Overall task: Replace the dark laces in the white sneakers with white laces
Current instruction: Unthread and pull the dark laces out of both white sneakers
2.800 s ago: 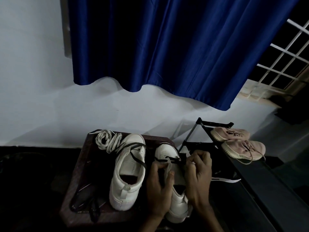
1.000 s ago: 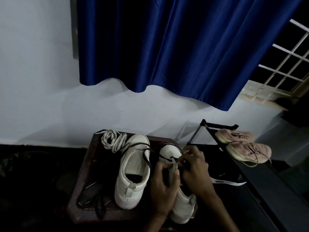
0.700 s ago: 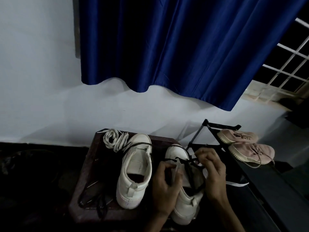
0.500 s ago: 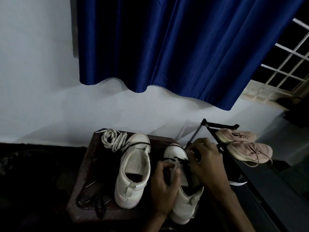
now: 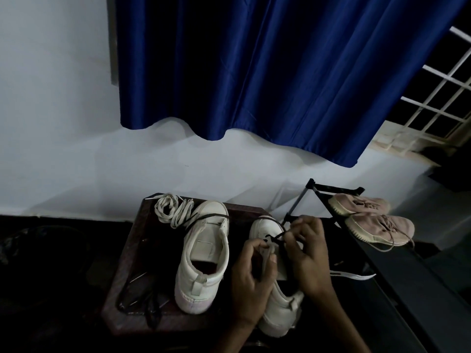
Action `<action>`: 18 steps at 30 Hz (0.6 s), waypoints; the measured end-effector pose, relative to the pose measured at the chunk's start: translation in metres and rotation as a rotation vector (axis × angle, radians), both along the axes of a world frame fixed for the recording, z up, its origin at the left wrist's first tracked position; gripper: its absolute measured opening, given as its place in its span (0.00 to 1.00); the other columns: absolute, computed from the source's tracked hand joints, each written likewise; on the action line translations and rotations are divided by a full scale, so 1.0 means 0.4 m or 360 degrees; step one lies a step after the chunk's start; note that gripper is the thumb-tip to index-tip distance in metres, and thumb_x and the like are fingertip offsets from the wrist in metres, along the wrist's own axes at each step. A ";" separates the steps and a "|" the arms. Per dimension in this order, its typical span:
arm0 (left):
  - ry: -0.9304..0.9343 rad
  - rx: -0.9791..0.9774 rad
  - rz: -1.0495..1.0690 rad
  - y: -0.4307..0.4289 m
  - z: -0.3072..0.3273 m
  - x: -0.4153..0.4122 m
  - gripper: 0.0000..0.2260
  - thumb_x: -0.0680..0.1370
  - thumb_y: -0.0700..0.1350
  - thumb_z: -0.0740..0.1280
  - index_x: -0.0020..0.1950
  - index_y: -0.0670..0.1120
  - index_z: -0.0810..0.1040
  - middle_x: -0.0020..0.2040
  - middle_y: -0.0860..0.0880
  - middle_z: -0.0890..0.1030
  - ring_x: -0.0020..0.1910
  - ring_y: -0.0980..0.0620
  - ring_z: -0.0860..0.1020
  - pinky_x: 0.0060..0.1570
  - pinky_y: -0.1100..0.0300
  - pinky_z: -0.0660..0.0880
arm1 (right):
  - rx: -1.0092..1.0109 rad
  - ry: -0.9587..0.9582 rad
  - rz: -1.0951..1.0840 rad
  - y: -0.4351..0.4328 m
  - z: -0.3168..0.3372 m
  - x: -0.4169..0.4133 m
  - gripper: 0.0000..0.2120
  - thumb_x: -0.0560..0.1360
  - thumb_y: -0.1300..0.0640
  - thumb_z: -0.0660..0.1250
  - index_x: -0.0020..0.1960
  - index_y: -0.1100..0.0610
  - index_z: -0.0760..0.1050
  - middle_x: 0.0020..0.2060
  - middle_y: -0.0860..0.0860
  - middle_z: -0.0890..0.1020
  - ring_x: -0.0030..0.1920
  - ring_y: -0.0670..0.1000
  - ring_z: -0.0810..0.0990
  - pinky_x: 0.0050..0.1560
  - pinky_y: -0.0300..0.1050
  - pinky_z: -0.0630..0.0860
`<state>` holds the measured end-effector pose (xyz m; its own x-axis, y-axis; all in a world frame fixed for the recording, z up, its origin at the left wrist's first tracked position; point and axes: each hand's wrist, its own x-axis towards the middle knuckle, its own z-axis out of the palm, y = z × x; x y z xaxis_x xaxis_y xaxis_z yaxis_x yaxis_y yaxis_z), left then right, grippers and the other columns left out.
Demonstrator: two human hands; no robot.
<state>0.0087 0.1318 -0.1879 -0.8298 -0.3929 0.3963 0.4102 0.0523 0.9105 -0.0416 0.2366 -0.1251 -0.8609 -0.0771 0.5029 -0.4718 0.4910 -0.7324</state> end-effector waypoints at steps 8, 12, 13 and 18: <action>-0.0018 0.0045 -0.0020 0.001 -0.003 0.001 0.07 0.76 0.52 0.66 0.52 0.54 0.76 0.47 0.57 0.81 0.50 0.56 0.80 0.50 0.58 0.76 | 0.0235 0.0308 -0.0352 0.005 0.044 0.046 0.08 0.70 0.54 0.59 0.34 0.54 0.72 0.41 0.47 0.76 0.43 0.51 0.74 0.42 0.52 0.70; -0.0062 0.0042 0.0035 0.005 -0.013 -0.004 0.08 0.76 0.56 0.66 0.50 0.53 0.75 0.45 0.56 0.81 0.46 0.55 0.81 0.46 0.52 0.77 | 0.1214 0.0083 -0.0541 -0.003 0.087 0.025 0.07 0.76 0.48 0.65 0.49 0.50 0.79 0.57 0.44 0.74 0.58 0.50 0.71 0.53 0.52 0.69; -0.0061 0.0056 0.0040 0.007 -0.014 -0.003 0.09 0.76 0.57 0.66 0.49 0.53 0.75 0.44 0.55 0.81 0.45 0.55 0.81 0.46 0.52 0.77 | 0.1292 -0.0061 -0.0465 -0.011 0.087 0.022 0.09 0.77 0.48 0.64 0.52 0.49 0.79 0.58 0.45 0.74 0.60 0.50 0.70 0.55 0.53 0.69; -0.0078 0.0103 0.0061 0.011 -0.018 -0.003 0.12 0.74 0.59 0.67 0.43 0.51 0.71 0.38 0.54 0.77 0.39 0.54 0.78 0.41 0.54 0.76 | 0.1430 -0.0417 -0.0222 -0.022 0.043 0.016 0.13 0.76 0.50 0.61 0.59 0.46 0.77 0.59 0.45 0.74 0.62 0.49 0.69 0.58 0.54 0.67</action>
